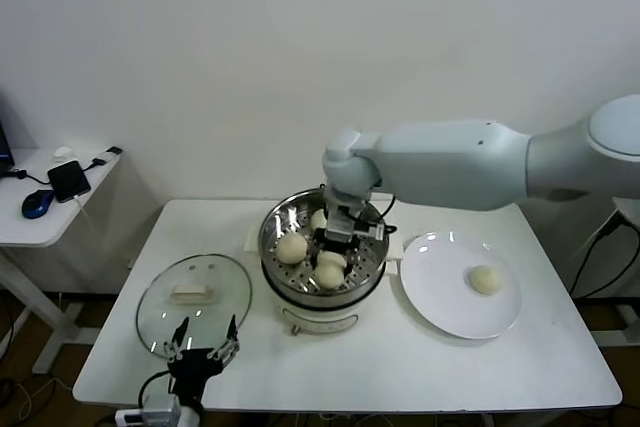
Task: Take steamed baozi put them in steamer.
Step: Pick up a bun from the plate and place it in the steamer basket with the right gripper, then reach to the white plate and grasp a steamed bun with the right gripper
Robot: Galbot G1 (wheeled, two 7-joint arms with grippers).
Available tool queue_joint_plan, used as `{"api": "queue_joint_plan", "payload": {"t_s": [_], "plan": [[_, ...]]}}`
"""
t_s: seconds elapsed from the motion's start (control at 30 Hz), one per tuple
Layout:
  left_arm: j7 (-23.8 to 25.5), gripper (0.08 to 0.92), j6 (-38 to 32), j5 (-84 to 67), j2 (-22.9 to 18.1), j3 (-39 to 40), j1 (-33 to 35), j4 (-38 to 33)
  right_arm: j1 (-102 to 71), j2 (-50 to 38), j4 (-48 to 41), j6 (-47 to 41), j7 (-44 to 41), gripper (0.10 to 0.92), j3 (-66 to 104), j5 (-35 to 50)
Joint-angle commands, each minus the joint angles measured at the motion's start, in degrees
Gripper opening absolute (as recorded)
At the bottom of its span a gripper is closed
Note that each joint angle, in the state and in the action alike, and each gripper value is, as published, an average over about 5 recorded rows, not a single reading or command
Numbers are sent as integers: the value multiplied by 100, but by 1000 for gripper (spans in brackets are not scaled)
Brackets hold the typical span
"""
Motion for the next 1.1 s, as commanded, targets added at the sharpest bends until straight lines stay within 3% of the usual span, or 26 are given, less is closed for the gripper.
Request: {"api": "queue_joint_plan", "payload": {"t_s": [0.03,0.4,0.67,0.87,1.1], "plan": [[2,823,-7,-3,3,-4,2,-11,-457,225,-332,99,238,638,7,-294],[-18,823,-20,14,-28,11,29,-45,-223,19,-279,162,415,817,94,29],[-27,823,-50,38,-54,39,26,-41,1187,-1076,-358,244,-633,823,-206,1729],[-21,823,-72,86,-82,83,16,-48,2428,-2210,-520,-1173,-613,823,-1364,2826],[-24,823,-101,48,-42,58,-8,-23,1885,-3984,-415,-2360,-544,823,-1876,2110]]}}
